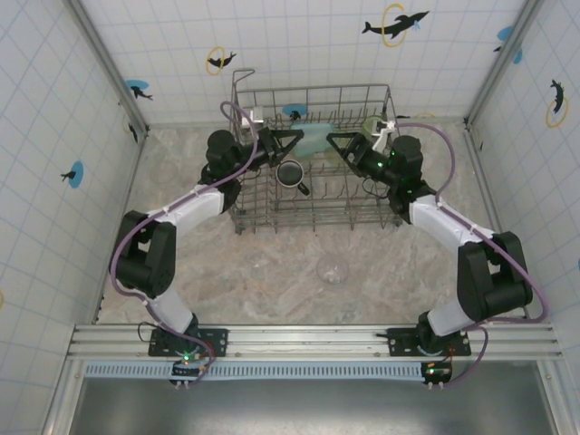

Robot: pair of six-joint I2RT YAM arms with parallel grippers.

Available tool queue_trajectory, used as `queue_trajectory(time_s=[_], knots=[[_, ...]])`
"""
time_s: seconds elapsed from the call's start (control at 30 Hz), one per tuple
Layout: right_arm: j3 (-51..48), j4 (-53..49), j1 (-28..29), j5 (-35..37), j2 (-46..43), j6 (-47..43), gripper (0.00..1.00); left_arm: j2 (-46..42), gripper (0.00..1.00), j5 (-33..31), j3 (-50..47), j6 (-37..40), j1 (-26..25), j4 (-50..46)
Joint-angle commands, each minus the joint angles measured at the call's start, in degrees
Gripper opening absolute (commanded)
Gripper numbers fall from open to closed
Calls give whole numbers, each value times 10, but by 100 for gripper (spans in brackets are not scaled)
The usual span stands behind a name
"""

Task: Load the cups into the dish rack

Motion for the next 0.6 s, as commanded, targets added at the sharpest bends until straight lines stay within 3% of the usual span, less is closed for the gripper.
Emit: queue_trajectory(time_s=[0.0,0.23,0.4,0.57], knots=[[6,71,1,-7,13,50,96,14,0,-21,15,-39,-16,85],[32,115,6,-3,48,104,92,57,0,-24,24,-101,-31,161],[40,127,6,9,61,115,90,65,0,-25,24,-105,-36,170],[38,149,2,11,70,128,76,65,0,-23,24,-105,-38,167]])
